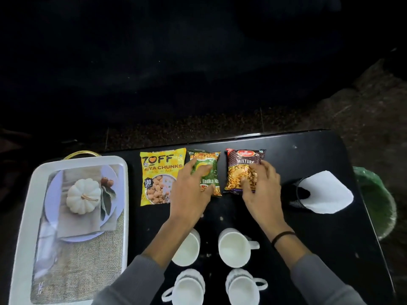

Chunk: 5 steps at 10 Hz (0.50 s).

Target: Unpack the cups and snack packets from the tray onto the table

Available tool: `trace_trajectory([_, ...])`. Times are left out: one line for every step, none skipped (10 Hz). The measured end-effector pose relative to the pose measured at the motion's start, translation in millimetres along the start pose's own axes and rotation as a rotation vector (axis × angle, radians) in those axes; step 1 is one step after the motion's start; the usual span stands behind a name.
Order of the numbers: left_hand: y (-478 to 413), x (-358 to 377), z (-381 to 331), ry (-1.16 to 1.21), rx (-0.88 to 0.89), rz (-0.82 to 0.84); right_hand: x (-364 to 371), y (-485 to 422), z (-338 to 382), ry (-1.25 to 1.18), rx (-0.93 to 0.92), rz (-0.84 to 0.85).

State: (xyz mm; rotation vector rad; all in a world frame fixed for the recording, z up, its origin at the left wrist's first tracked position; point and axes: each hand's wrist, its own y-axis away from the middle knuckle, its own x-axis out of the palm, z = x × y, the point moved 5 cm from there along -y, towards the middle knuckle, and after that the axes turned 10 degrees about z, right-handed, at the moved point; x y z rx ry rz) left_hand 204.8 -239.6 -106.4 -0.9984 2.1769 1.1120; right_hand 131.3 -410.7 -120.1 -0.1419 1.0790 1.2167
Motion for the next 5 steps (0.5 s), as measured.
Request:
trace_trajectory([2,11,5,-0.022,-0.019,0.054,3,-3,2,0.026,-0.018,0.017])
trace_trajectory([4,13,5,-0.043,-0.029,0.018,4,-1,5,0.082,-0.025,0.019])
trace_trajectory([5,11,5,-0.026,-0.032,0.001,1,4,10,0.178,-0.043,-0.01])
trace_trajectory([11,4,4,-0.019,0.008,-0.041,-2,14,18,0.233,-0.106,-0.047])
trace_trajectory([20,-7,1,0.002,0.038,-0.077,-4,24,29,0.224,-0.172,-0.073])
